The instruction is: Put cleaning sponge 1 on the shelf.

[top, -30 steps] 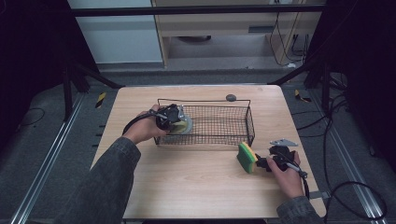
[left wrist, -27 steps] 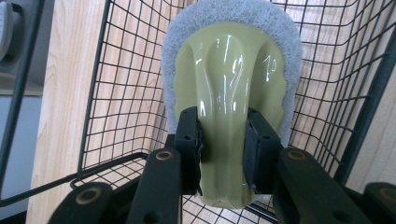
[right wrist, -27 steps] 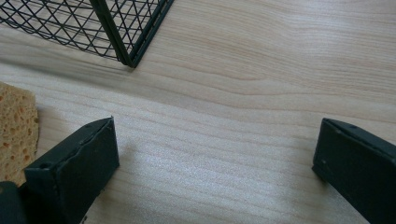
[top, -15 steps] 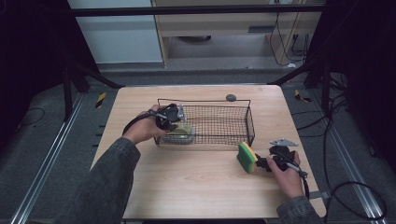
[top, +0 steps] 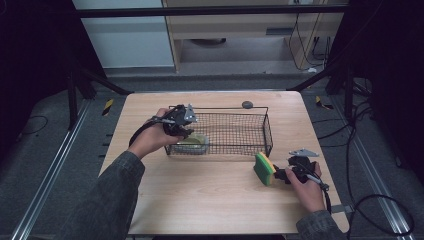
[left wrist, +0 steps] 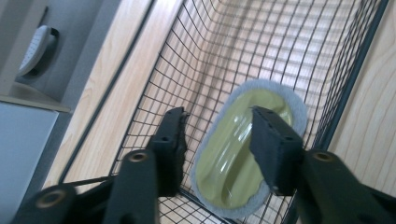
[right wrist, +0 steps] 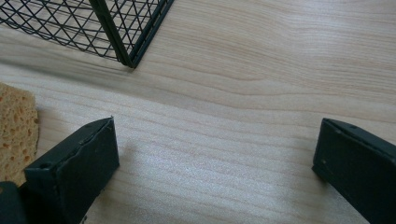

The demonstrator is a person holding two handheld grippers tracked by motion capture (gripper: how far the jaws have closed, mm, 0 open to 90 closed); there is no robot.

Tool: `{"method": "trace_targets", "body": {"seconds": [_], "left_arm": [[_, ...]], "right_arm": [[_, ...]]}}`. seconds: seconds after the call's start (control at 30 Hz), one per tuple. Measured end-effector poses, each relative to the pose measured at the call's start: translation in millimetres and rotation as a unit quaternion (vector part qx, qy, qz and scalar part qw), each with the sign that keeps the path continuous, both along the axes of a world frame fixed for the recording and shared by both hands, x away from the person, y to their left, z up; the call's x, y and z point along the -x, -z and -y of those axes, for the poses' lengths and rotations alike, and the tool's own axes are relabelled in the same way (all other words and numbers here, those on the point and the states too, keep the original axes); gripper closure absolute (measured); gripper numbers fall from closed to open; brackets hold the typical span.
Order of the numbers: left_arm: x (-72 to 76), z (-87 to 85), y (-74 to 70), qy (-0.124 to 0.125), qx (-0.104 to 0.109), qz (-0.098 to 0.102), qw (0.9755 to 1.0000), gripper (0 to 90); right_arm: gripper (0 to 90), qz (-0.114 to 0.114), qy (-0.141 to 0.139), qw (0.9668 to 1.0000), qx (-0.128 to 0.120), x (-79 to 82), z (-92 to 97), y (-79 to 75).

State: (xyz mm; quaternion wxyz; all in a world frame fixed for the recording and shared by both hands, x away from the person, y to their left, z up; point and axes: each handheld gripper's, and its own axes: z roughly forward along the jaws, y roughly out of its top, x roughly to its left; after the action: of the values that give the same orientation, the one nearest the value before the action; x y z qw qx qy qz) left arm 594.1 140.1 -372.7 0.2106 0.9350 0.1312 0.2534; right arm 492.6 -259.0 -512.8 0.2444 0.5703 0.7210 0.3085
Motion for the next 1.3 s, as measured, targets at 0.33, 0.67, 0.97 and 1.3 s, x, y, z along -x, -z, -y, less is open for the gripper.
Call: {"method": "trace_targets", "body": {"seconds": [0.33,0.67,0.97,1.3], "left_arm": [[11.3,3.4,-6.3,-0.051,0.068,-0.001,0.9964,14.3],[28.5,-2.7,-6.9,-0.068,0.141,-0.02,0.9874,6.9],[54.6,-21.3,-1.4,-0.107,0.18,0.003,0.9778,6.6],[80.2,-69.4,27.2,-0.162,0.247,-0.015,0.9552,5.1]], "right_arm": [[0.4,-0.001,0.0,1.0,-0.001,0.0,-0.1,-0.1],[0.4,-0.001,0.0,1.0,-0.001,0.0,0.0,0.0],[0.5,-0.003,-0.015,0.9999,0.003,-0.4,2.6,-0.4],[6.9,-0.032,-0.032,0.9989,0.009,-0.5,3.7,-8.9]]}}
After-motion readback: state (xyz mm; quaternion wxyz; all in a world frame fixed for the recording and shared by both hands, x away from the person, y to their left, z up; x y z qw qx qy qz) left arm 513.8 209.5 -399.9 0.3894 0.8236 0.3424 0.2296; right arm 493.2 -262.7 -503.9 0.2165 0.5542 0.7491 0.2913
